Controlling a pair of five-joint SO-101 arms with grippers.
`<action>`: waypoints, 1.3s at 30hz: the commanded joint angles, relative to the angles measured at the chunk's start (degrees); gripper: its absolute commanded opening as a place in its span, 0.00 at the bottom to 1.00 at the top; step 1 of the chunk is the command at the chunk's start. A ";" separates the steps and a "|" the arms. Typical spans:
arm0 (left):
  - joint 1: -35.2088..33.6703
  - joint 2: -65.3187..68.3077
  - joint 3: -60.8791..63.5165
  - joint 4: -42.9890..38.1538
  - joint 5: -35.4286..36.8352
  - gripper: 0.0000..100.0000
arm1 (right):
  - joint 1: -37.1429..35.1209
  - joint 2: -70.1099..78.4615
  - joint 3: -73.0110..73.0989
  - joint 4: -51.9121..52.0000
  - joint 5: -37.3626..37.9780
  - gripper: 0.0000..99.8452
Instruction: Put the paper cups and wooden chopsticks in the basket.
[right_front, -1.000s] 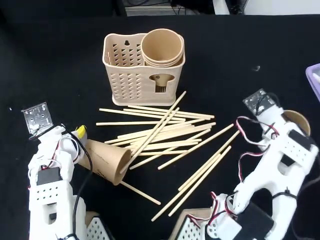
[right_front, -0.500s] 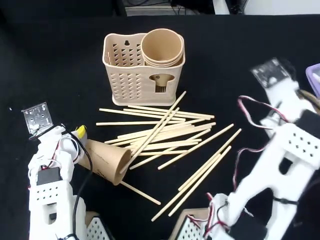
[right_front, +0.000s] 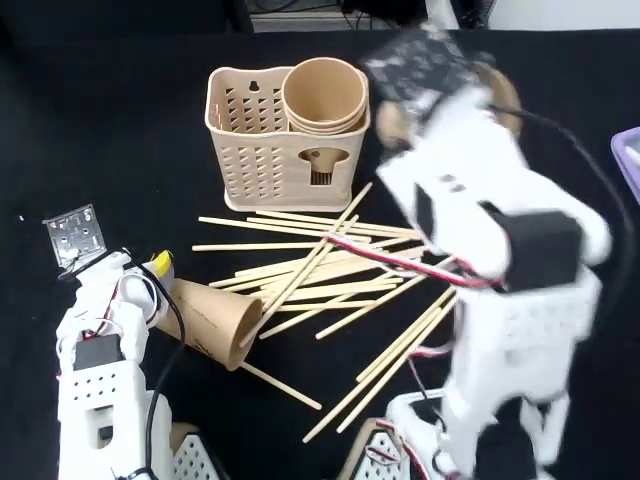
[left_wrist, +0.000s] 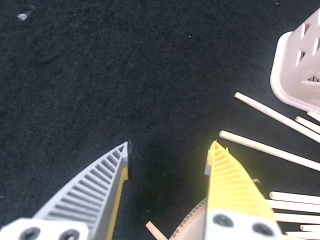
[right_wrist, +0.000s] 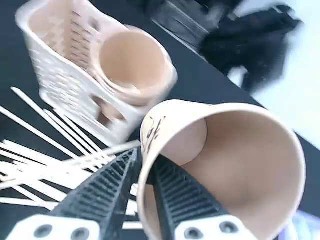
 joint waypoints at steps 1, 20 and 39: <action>-0.48 -0.88 -0.75 -0.97 -0.09 0.25 | -3.87 8.57 -10.68 0.62 -0.79 0.01; -0.48 -0.88 -0.84 -1.05 -0.09 0.25 | -8.97 41.10 -44.53 6.86 3.25 0.01; -0.48 -0.88 -0.84 -1.05 -0.09 0.25 | -9.23 43.82 -38.02 7.91 7.65 0.10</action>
